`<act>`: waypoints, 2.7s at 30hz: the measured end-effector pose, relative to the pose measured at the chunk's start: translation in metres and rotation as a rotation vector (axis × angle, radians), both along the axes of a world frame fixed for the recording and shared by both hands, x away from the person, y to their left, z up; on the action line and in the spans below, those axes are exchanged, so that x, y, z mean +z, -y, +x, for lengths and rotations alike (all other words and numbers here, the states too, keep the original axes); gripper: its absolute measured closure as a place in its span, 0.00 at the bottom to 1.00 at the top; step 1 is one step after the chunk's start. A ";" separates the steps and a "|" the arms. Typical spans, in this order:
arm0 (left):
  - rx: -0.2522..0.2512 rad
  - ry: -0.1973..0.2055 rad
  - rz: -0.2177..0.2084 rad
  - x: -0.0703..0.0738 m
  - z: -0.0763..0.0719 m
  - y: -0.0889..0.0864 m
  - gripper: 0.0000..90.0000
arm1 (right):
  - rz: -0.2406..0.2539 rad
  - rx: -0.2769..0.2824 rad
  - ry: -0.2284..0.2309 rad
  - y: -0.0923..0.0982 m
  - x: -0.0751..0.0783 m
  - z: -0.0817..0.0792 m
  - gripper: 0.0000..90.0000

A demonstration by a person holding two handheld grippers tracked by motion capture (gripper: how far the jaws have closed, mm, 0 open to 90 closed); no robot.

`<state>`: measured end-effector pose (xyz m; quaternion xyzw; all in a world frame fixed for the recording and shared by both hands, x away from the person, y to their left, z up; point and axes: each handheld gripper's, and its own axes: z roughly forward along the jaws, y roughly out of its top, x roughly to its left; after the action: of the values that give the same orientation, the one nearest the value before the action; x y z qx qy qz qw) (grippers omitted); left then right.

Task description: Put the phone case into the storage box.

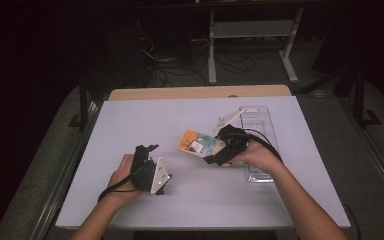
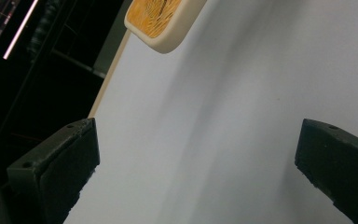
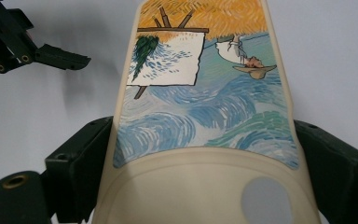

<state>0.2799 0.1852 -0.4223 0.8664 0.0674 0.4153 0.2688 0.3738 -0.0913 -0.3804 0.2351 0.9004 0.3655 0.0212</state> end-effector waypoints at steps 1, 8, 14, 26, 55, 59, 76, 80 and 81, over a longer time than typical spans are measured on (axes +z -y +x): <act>-0.001 0.008 0.006 0.000 0.000 0.000 0.00 | 0.000 0.002 0.002 0.000 0.000 0.000 0.12; -0.012 0.067 0.061 0.000 -0.003 0.002 0.00 | 0.002 -0.001 -0.004 0.000 0.000 0.000 0.12; -0.014 0.117 0.074 -0.003 -0.004 0.004 0.00 | 0.001 -0.001 -0.004 0.000 0.000 0.000 0.12; -0.028 0.206 0.171 -0.006 -0.008 0.008 0.00 | 0.001 0.002 -0.002 0.000 0.000 0.000 0.12; -0.039 0.426 0.271 -0.009 -0.013 0.019 0.00 | 0.026 -0.003 -0.007 0.000 0.002 0.000 0.12; -0.046 0.445 0.264 -0.010 -0.012 0.022 0.00 | 0.042 -0.015 -0.034 -0.002 0.002 0.000 0.12; -0.053 0.525 0.321 -0.007 -0.001 0.038 0.00 | 0.027 0.037 0.019 -0.020 0.008 0.011 0.12; -0.054 0.550 0.321 -0.005 0.004 0.041 0.00 | 0.031 0.043 0.022 -0.024 0.009 0.014 0.12; -0.054 0.556 0.319 -0.004 0.005 0.042 0.00 | 0.034 0.035 0.017 -0.025 0.010 0.014 0.12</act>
<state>0.2846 0.1431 -0.4266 0.7526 -0.0974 0.6341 0.1487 0.3879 -0.0667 -0.3703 0.2164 0.8978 0.3830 0.0181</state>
